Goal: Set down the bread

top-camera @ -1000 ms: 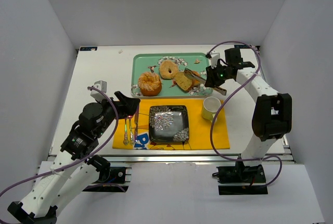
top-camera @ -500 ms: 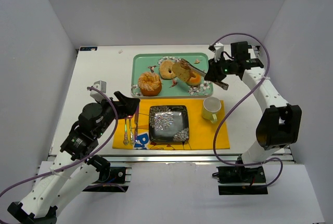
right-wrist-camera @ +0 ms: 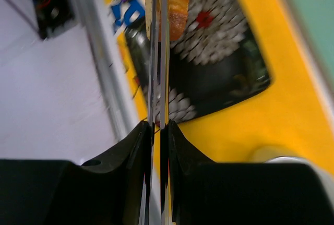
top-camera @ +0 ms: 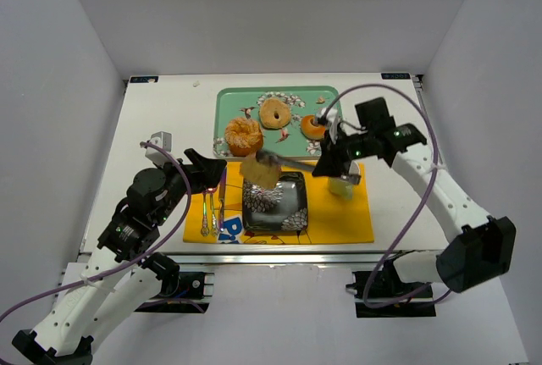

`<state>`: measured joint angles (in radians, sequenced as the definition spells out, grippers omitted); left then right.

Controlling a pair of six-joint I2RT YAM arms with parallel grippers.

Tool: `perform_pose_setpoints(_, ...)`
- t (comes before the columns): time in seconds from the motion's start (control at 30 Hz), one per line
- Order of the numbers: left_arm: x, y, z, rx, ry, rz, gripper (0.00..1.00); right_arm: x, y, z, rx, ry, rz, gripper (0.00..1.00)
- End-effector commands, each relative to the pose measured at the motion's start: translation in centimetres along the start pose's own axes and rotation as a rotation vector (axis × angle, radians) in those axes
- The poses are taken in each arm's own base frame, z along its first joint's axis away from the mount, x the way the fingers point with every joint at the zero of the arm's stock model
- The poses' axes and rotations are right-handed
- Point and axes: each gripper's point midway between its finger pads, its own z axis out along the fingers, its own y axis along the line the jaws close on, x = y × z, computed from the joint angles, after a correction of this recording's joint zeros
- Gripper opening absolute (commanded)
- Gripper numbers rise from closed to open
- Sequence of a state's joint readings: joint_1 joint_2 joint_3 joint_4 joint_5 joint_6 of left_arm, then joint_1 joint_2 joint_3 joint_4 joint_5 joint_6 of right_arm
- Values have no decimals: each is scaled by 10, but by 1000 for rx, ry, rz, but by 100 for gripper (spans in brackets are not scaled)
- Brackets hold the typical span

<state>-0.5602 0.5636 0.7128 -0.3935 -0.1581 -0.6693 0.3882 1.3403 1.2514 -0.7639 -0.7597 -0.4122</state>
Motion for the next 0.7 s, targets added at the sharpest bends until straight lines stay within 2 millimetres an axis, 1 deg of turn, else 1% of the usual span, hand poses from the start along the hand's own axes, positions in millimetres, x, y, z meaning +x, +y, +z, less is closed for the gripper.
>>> perform_pose_setpoints(0.0,-10,-3,-3,-2,-25,12,91,37,25,7,-74,67,42,14)
perform_pose_setpoints(0.07,-9,-3,-4,0,-23,12,91,55,27,9,-75,106,57,14)
perform_pose_setpoints(0.23,-8,-3,-4,2,-20,10,91,78,18,17,-42,164,80,15)
perform_pose_setpoints(0.3,-8,-3,-4,2,-20,10,91,81,15,20,-39,174,82,17)
perform_pose_setpoints(0.33,-9,-3,-4,1,-21,10,91,82,14,23,-41,184,83,23)
perform_pose_setpoints(0.37,-8,-3,-5,0,-20,11,91,82,13,23,-41,189,81,27)
perform_pose_setpoints(0.4,-8,-2,-5,-2,-20,11,91,81,11,24,-38,190,74,34)
perform_pose_setpoints(0.47,-10,-2,-6,-4,-25,10,91,78,9,24,-37,196,65,40)
perform_pose_setpoints(0.5,-9,-1,-6,-6,-25,9,91,75,7,24,-33,193,59,45)
perform_pose_setpoints(0.6,-9,0,-9,-10,-28,6,91,65,5,22,-24,173,36,49)
perform_pose_setpoints(0.67,-10,1,-10,-13,-30,4,91,56,3,21,-13,155,27,49)
